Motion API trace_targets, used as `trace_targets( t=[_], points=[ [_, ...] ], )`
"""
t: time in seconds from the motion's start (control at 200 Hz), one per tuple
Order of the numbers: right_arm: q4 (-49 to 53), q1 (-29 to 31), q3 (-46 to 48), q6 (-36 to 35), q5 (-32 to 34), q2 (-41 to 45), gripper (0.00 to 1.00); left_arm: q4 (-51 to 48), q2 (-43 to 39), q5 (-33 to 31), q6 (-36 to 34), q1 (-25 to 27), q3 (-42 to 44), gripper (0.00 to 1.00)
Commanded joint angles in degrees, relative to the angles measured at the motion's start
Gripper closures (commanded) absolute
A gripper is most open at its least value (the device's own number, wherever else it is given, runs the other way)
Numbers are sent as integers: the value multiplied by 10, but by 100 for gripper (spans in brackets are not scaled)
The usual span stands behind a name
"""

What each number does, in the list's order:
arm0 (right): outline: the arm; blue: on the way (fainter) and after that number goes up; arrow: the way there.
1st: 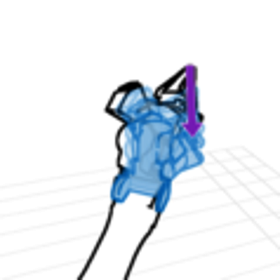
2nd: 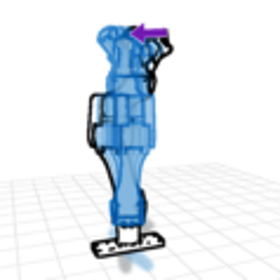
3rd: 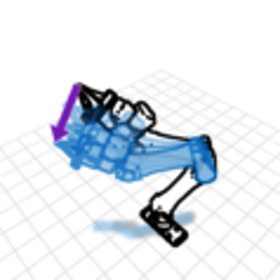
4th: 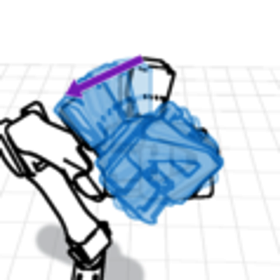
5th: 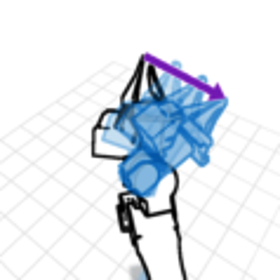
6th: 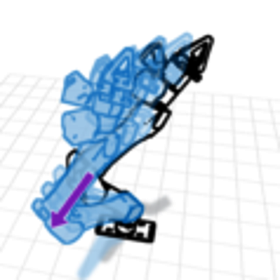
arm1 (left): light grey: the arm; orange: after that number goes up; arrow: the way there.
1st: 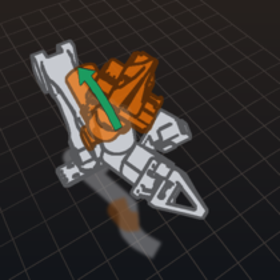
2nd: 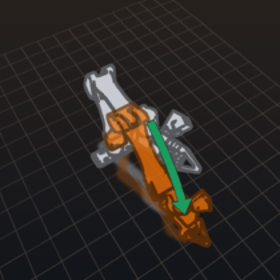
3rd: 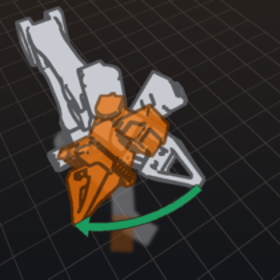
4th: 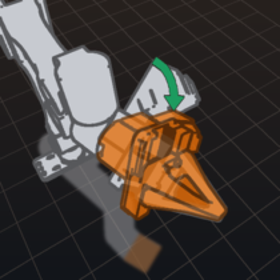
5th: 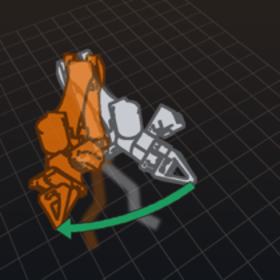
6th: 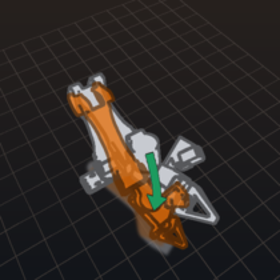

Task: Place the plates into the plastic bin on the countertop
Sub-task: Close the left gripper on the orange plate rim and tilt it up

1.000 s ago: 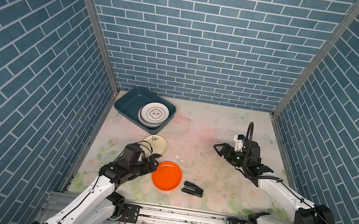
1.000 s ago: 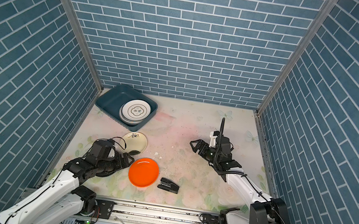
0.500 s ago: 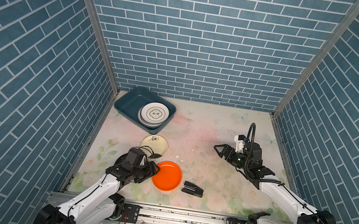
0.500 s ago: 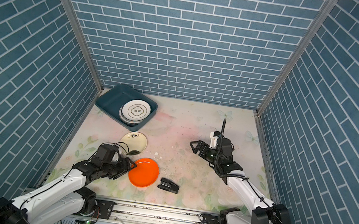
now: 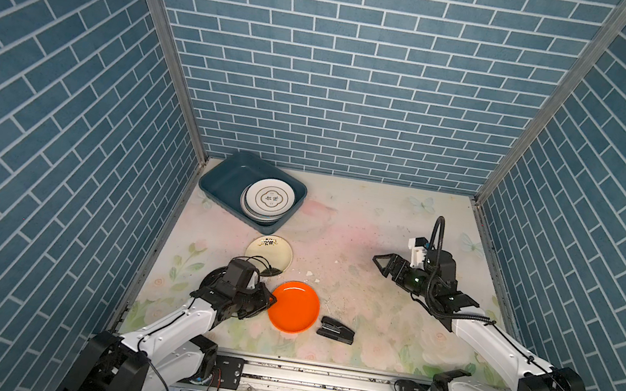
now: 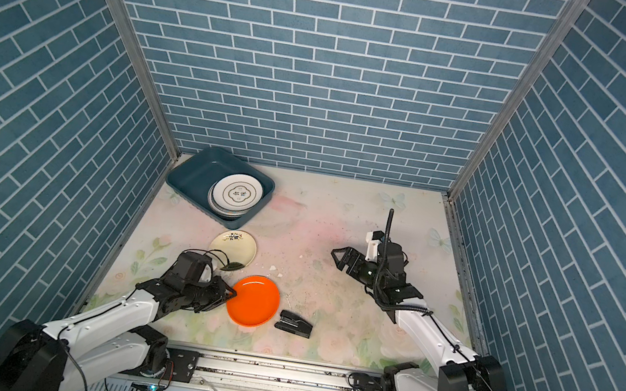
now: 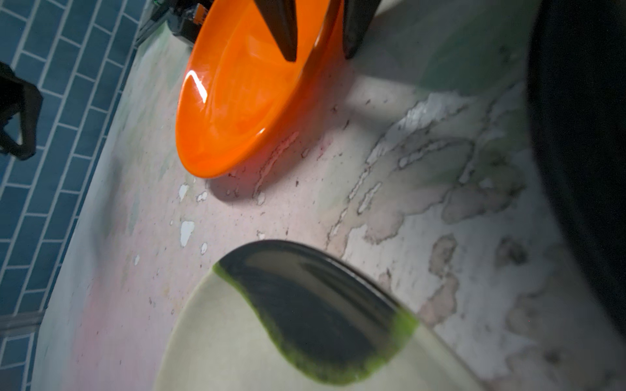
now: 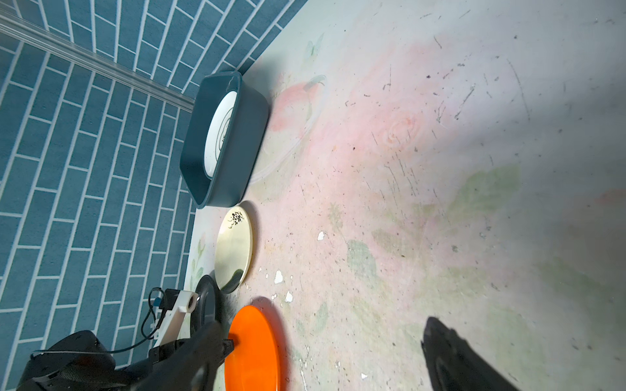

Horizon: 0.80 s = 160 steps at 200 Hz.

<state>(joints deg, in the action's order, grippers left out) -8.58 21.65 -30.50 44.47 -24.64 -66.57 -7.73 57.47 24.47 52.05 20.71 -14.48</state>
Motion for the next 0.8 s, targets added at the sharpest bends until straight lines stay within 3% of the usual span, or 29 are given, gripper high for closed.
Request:
trace_targets(
  t=[0.0, 0.23, 0.625, 0.795],
  points=[
    [-8, 2, 7, -18, 0, 15, 7, -14, 12, -7, -16, 3, 9, 82],
    [-6, 3, 13, -19, 6, 23, 7, -23, 10, -20, -20, 3, 7, 85],
    [-3, 1, 17, -20, 11, 27, 7, -28, 7, -17, -17, 3, -8, 100],
    [0, 1, 17, -19, 10, 29, 7, -25, 12, -13, -15, 3, -17, 100]
  ],
)
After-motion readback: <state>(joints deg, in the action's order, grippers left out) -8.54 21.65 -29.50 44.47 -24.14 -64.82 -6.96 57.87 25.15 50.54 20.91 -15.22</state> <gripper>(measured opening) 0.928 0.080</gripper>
